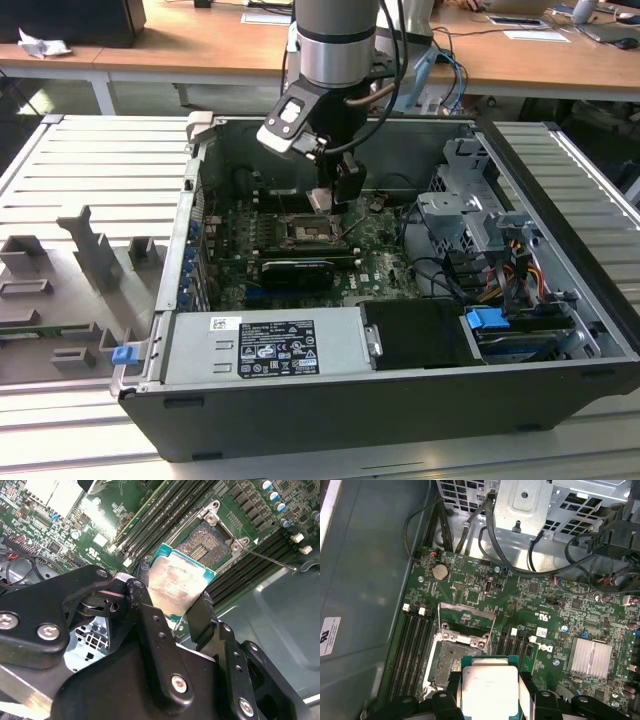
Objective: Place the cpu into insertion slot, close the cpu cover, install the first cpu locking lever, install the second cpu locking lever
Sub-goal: 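Place the cpu into insertion slot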
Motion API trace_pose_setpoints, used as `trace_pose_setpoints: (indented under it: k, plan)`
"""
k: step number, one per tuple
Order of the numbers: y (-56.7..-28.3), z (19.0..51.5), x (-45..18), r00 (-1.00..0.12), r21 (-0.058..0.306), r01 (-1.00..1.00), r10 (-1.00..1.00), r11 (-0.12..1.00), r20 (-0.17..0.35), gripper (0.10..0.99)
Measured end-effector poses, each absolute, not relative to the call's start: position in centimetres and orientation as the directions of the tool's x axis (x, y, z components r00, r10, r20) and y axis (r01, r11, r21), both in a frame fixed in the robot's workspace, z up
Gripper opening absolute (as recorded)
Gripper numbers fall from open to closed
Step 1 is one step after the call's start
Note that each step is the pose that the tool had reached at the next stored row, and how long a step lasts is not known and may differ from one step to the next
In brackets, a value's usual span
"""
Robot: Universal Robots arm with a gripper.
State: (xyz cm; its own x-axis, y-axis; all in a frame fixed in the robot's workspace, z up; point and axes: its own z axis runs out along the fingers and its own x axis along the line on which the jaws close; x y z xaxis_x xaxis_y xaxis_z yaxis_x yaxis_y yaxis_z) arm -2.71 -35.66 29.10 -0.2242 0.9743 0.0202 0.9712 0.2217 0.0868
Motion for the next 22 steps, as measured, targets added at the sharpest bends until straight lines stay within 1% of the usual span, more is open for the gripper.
trace_pose_setpoints:
  k: [20, 22]
  plan:
    - [-35.67, 28.58, -2.71, -0.224, 0.087, 0.971, 0.974, 0.222, 0.02, 0.541]
    - [-35.66, 28.13, -2.71, -0.223, 0.084, 0.972, 0.975, 0.221, 0.021, 0.541]
